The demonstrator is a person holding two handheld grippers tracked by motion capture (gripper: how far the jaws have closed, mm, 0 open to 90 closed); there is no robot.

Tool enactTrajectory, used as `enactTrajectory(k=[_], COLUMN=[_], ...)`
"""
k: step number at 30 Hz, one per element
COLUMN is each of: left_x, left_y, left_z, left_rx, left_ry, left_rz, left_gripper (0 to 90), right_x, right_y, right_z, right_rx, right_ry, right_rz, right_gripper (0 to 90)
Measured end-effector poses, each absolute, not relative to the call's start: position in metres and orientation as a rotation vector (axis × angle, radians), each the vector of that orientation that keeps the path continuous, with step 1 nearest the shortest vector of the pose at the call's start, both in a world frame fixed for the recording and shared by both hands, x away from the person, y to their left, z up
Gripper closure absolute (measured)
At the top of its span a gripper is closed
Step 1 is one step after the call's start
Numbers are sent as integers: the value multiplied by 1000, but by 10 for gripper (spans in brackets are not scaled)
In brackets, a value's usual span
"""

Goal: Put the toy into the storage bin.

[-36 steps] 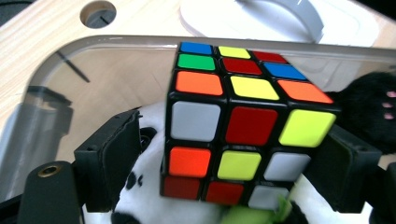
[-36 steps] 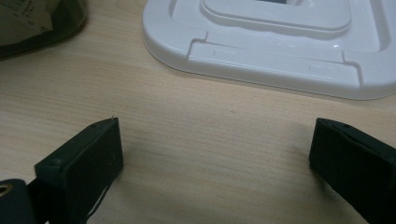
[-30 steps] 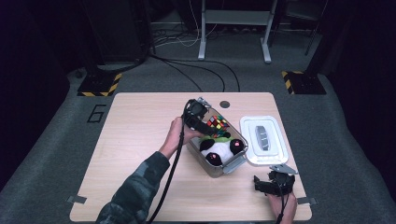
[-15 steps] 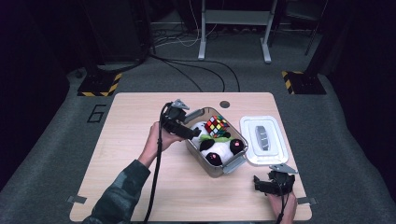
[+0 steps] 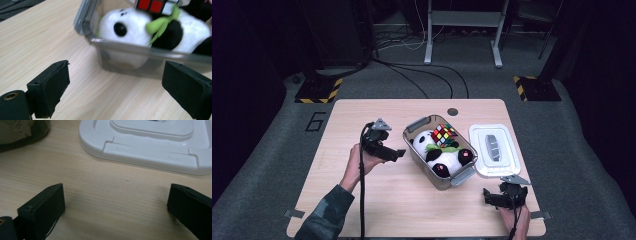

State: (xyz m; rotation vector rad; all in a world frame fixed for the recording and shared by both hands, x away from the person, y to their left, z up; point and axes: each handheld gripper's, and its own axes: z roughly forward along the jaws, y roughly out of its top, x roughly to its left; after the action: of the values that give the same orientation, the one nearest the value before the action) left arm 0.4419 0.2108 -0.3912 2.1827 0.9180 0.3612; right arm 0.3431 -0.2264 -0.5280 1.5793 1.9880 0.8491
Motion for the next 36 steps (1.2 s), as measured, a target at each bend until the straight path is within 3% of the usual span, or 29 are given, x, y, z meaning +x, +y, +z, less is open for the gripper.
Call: enactTrajectory(k=[24,36], left_x=[401,398], left_y=[292,308], left_z=[-497,-529], left_rx=[2090,2042], left_ry=[1180,1267], left_rz=[542,514], left_gripper=[43,36], right_x=[360,384], right_y=[-233,-238], right_z=[-507,-493], right_rx=[1555,1544], right_ry=[1997,1999], right_rz=[893,904], right_gripper=[10,14])
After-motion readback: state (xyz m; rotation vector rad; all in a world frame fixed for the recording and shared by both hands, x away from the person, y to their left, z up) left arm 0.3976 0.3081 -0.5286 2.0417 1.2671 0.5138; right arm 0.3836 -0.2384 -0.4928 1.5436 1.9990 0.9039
